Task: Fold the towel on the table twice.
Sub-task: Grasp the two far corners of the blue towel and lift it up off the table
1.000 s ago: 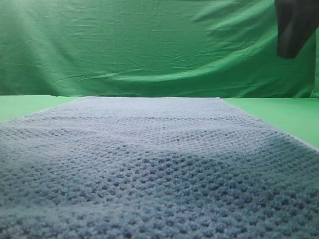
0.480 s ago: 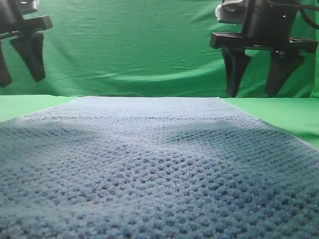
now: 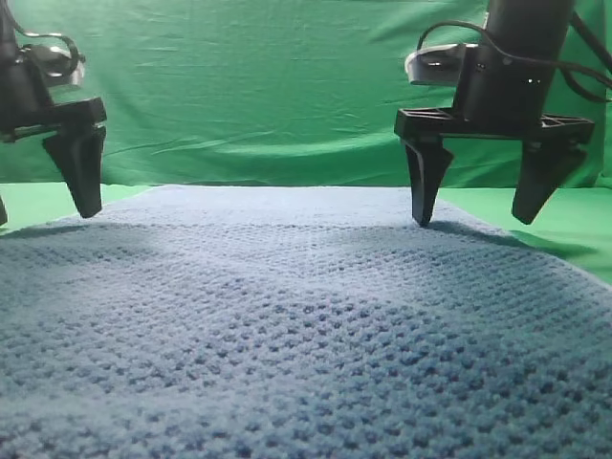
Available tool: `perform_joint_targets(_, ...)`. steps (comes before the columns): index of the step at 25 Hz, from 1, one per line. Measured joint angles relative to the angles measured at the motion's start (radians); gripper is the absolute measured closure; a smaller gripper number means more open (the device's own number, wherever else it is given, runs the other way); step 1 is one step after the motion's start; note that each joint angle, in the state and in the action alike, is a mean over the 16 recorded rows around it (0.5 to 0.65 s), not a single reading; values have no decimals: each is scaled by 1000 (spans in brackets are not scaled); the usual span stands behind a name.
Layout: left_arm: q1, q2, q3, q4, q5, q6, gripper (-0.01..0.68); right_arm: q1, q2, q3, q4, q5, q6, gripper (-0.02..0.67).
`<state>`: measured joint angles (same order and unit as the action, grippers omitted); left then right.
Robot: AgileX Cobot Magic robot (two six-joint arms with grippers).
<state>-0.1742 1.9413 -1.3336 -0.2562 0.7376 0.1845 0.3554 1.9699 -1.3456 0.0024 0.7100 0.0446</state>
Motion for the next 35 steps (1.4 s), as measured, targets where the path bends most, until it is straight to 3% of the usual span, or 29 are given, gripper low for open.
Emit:
perform_joint_targets(14,-51,88,-72,155,64,-72,28,0,55,-10,-1,-48,-9,13)
perform_joint_targets(20,-82,108,-89,210,89,-126,69,0,64,-17,-2,-51,-12,80)
perform_joint_targets(25,-93,124,-101,211,106,-155,179,0,76,-24,4,-51,-13,219)
perform_joint_targets(35,-99,158,-143,159,158,-165,542,1,97,-38,31,-48,-13,556)
